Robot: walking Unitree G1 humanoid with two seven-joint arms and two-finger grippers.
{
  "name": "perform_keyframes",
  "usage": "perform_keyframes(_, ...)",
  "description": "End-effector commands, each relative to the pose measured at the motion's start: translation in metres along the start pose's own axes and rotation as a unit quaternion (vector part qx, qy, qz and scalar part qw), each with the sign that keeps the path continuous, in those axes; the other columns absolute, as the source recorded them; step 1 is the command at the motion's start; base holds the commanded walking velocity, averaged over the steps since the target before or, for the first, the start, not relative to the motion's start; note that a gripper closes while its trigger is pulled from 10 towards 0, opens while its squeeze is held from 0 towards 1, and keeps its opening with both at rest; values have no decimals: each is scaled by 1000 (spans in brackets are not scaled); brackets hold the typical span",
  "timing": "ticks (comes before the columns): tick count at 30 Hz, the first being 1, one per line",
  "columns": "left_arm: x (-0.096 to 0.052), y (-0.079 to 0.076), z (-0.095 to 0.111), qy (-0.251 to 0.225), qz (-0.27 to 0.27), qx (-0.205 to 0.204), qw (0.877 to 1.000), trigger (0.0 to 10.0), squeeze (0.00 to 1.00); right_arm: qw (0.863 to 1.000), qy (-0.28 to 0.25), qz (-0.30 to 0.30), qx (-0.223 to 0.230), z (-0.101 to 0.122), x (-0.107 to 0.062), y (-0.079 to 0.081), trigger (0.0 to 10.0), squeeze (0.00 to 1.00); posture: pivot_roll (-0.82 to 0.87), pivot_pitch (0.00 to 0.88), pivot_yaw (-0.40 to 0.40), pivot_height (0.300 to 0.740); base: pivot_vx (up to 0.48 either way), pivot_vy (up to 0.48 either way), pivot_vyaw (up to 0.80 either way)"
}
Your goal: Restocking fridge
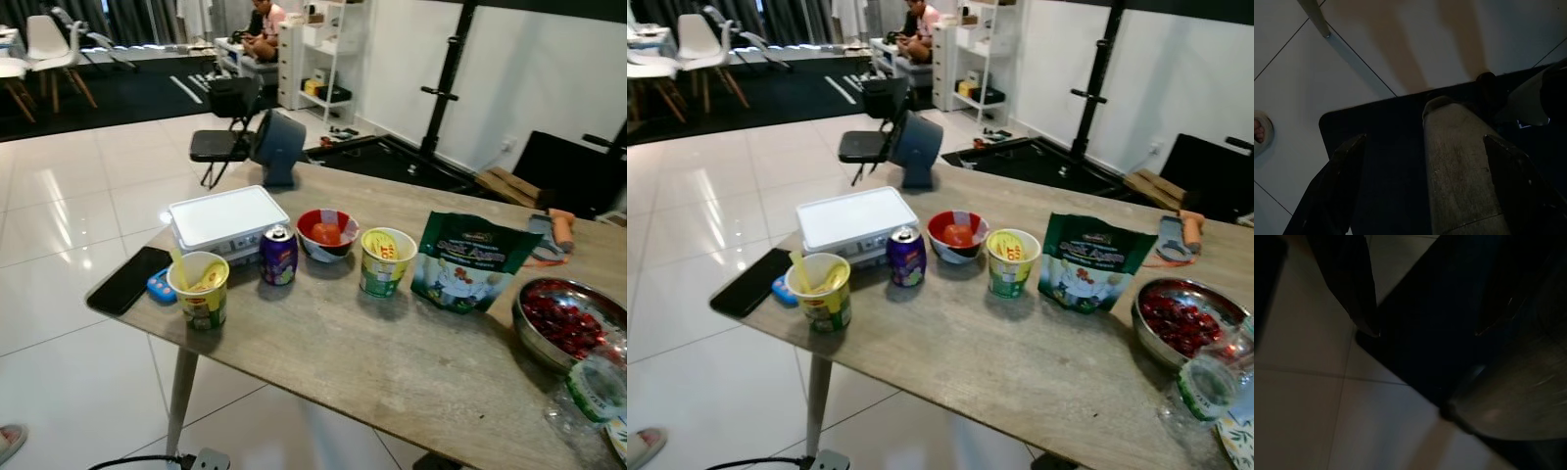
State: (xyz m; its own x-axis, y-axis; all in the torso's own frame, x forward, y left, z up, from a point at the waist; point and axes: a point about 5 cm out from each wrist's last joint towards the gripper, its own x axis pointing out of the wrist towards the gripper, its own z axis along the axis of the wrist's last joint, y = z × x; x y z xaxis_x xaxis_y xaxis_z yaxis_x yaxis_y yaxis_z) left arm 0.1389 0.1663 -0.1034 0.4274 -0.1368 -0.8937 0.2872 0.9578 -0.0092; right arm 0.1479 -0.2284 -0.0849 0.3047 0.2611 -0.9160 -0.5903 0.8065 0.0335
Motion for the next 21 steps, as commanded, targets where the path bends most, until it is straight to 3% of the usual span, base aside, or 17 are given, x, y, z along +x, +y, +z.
perform_keyframes(1, -1, -6, -13, 25, -13, -4, 1000, 10000, 0, 998, -1, 54, -31, -2, -7, -4, 10000, 0, -67, 0, -45, 740, 0, 0, 0)
perform_keyframes(6, -1, -6, -14, 26, -15, -1, 1000, 10000, 0, 995, 2, 82, -65, -3, -16, -15, 10000, 0, -79, 0, -41, 740, 0, 0, 0)
perform_keyframes(9, -1, -7, -13, 26, -16, 0, 1000, 10000, 0, 996, 2, 57, -76, -1, -19, -23, 10000, 0, -85, 0, -41, 740, 0, 0, 0)
perform_keyframes(13, 0, -8, -12, 30, -17, 5, 999, 10000, 0, 997, 38, -34, -52, -4, -18, -33, 10000, 0, -90, 0, -42, 740, 0, 0, 0)
perform_keyframes(17, 0, -9, -12, 29, -17, 5, 999, 10000, 0, 996, 65, -35, -41, -15, -17, -28, 10000, 0, -90, 0, -42, 740, 0, 0, 0)
perform_keyframes(18, 0, -9, -12, 29, -17, 4, 999, 10000, 0, 997, 71, -23, -29, -20, -16, -24, 10000, 0, -85, 0, -42, 740, 0, 0, -569)
perform_keyframes(19, 0, -10, -12, 29, -17, 4, 999, 10000, 0, 997, 78, -17, 18, -30, -14, -14, 10000, 0, -82, 0, -45, 740, 0, 0, -775)
perform_keyframes(21, 0, -10, -12, 29, -17, 4, 999, 10000, 0, 996, 85, -18, 33, -35, -14, -11, 10000, 0, -82, 0, -45, 740, 0, 0, -775)
